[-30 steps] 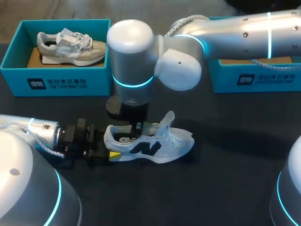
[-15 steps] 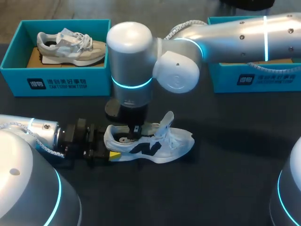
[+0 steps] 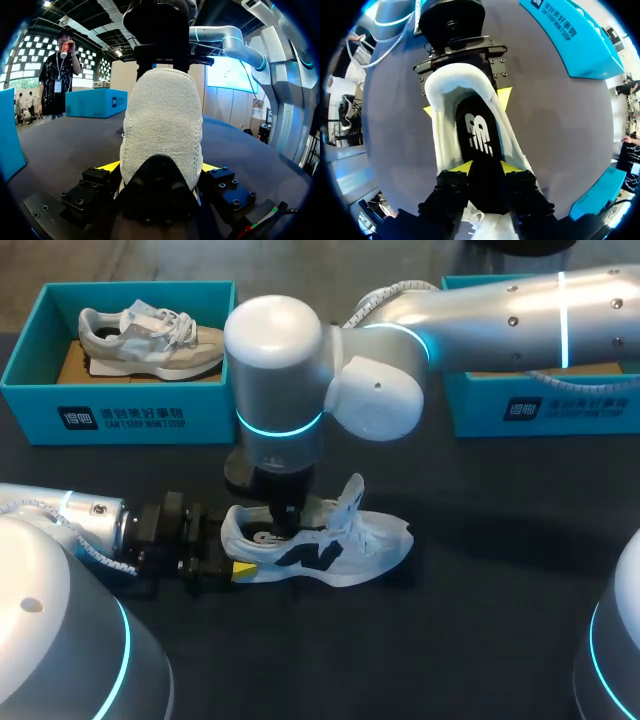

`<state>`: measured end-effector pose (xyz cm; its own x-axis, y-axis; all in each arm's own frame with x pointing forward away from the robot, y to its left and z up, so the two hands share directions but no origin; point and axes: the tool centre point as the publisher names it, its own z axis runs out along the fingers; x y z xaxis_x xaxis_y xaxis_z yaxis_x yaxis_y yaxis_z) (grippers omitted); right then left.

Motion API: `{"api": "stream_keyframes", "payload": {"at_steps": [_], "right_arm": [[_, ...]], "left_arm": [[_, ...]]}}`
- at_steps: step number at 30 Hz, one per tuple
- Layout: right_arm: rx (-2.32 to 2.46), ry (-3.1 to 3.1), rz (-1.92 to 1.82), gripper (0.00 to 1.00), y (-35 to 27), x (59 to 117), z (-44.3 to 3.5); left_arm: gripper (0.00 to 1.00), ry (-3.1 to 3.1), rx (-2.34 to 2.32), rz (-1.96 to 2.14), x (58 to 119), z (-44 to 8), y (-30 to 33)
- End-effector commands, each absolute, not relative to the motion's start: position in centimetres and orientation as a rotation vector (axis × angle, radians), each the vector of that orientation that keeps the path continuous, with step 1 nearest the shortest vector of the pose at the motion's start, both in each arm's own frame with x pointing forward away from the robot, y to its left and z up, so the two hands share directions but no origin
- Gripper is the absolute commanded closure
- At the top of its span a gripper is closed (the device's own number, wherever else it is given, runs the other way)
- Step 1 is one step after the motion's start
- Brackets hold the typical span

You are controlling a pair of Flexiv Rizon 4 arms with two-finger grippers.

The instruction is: Take the shoe out of the shoebox, open the shoe tongue, remove and reinsert the insole, then place the shoe into the shoebox

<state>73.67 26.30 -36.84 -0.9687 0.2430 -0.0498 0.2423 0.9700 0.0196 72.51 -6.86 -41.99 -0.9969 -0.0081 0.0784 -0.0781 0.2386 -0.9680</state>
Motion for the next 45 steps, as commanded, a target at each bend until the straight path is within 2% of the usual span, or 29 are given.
{"api": "stream_keyframes", "payload": {"at_steps": [1,29,32,36,45], "right_arm": [[0.37,3.07,0.024,0.64,26.5,74.1,-37.3],[0.29,3.2,0.019,0.66,26.8,73.9,-40.0],[0.284,3.216,0.011,0.74,26.8,73.6,-40.2],[0.282,3.24,0.008,1.0,26.8,73.2,-40.5],[0.319,3.26,0.059,1.0,26.2,72.2,-39.4]], "left_arm": [[1.0,-2.429,0.088,1.905,72.7,-42.4,-6.9],[1.0,-2.429,0.088,1.905,72.7,-42.4,-6.9],[1.0,-2.429,0.088,1.905,72.7,-42.4,-6.9],[1.0,-2.429,0.088,1.905,72.7,-42.4,-6.9],[1.0,-2.429,0.088,1.905,72.7,-42.4,-6.9]]}}
